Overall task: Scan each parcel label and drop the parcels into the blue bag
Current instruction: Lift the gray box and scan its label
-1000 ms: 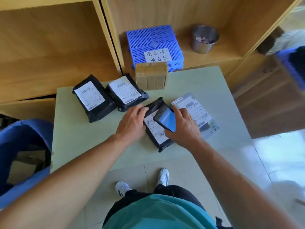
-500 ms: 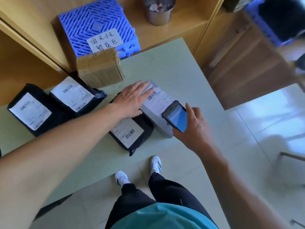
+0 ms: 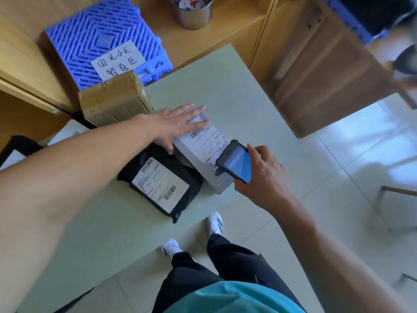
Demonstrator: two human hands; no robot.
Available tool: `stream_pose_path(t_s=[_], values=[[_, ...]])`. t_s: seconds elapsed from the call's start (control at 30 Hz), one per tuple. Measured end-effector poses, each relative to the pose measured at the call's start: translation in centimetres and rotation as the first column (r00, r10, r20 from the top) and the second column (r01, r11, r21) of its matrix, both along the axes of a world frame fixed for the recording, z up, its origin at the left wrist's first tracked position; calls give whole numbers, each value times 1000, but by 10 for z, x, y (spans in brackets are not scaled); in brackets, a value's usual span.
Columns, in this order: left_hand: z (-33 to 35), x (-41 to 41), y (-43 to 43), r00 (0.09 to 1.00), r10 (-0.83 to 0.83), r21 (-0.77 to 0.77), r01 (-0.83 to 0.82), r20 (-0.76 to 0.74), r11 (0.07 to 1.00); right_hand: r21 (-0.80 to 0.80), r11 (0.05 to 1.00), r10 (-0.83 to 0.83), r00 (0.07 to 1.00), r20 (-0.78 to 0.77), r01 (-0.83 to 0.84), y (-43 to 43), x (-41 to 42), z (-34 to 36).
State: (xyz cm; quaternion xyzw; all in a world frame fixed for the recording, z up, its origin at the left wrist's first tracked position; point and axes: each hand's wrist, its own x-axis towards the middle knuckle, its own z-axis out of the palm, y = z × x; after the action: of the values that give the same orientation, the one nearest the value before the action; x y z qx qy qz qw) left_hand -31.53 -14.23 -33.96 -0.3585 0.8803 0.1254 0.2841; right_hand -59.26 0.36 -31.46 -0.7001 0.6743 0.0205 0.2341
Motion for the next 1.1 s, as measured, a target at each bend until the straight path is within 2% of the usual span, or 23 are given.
stream_pose_path(t_s=[0.37, 0.57, 0.77, 1.1], values=[[1, 14, 12, 995, -29, -92, 20, -96, 996, 20, 999, -36, 999, 9, 36, 20, 17, 4], [30, 34, 28, 984, -38, -162, 10, -174, 987, -42, 999, -4, 1000, 11, 4, 22, 28, 18], [62, 57, 49, 986, 7, -164, -34, -164, 986, -81, 995, 49, 999, -2, -49, 30, 44, 34], [128, 124, 102, 988, 87, -350, -127, -129, 928, -167, 980, 128, 985, 117, -108, 54, 103, 80]])
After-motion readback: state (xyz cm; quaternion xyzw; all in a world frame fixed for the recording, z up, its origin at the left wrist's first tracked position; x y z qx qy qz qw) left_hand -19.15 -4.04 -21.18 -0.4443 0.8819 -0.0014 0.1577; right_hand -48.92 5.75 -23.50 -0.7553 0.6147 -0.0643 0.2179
